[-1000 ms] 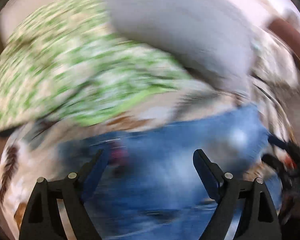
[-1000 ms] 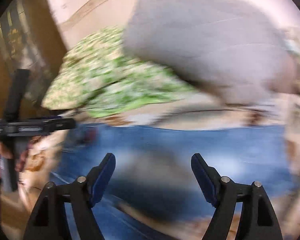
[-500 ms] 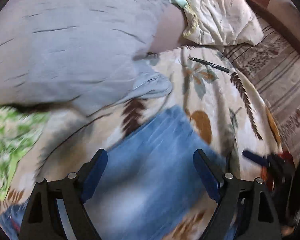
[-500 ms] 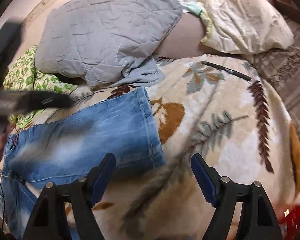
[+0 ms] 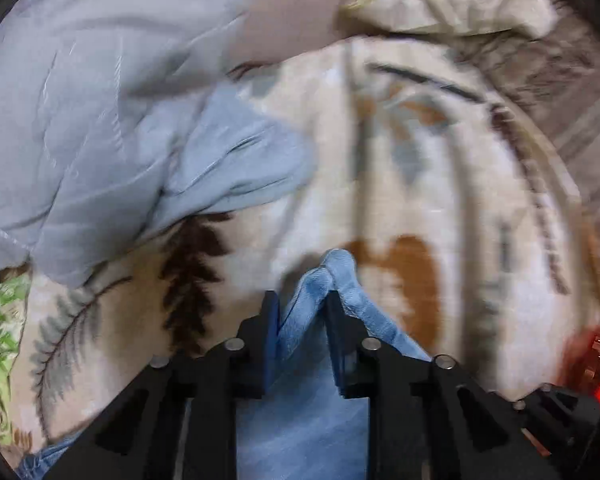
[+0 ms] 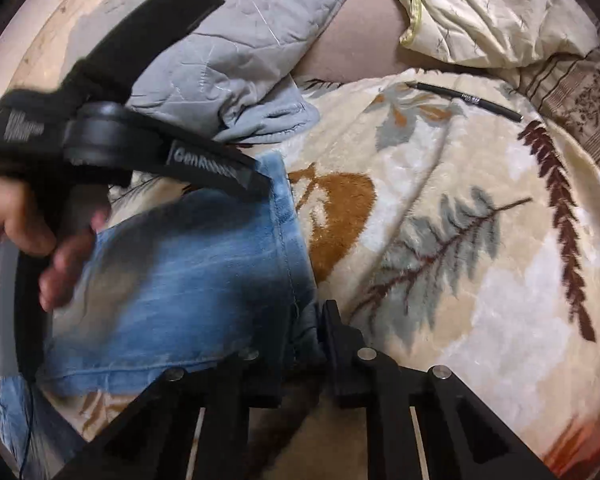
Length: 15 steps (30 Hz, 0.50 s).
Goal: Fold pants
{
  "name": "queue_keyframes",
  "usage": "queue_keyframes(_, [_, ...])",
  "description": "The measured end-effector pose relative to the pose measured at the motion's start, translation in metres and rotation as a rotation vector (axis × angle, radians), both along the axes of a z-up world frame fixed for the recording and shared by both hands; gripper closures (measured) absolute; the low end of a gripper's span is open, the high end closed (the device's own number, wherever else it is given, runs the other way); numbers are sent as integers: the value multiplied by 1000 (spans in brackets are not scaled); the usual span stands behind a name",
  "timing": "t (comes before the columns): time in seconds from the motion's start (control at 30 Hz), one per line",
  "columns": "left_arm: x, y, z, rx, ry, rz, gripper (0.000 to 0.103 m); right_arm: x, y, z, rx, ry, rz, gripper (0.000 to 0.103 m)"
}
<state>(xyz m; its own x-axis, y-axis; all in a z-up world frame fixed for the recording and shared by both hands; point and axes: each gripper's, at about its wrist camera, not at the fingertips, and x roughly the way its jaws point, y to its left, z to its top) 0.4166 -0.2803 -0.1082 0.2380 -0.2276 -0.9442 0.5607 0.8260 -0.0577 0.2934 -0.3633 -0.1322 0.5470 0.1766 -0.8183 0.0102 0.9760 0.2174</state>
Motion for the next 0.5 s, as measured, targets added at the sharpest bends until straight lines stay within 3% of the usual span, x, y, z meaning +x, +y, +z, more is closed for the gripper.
queue_keyframes(0.1, [-11, -19, 7, -20, -28, -42, 82, -24, -10, 18, 34, -38, -35, 88])
queue_keyframes(0.2, [-10, -40, -9, 28, -42, -33, 80, -34, -15, 27, 23, -42, -47, 88])
queue_keyframes(0.3, [-9, -41, -12, 57, -50, 11, 25, -28, -15, 20, -16, 24, -57, 81])
queue_keyframes(0.37, [-15, -27, 0, 38, -97, 23, 23, -29, -16, 22, -66, 46, -85, 73])
queue_keyframes(0.4, [-18, -19, 8, 43, -110, 23, 23, -31, -20, 29, -61, 22, -95, 62])
queue_keyframes(0.43, [-20, -8, 17, 54, -120, 26, 23, -33, -23, 36, -58, 0, -110, 35])
queue_keyframes(0.5, [-25, 15, 29, 85, -138, 50, 22, -40, -26, 53, -68, -70, -144, 18])
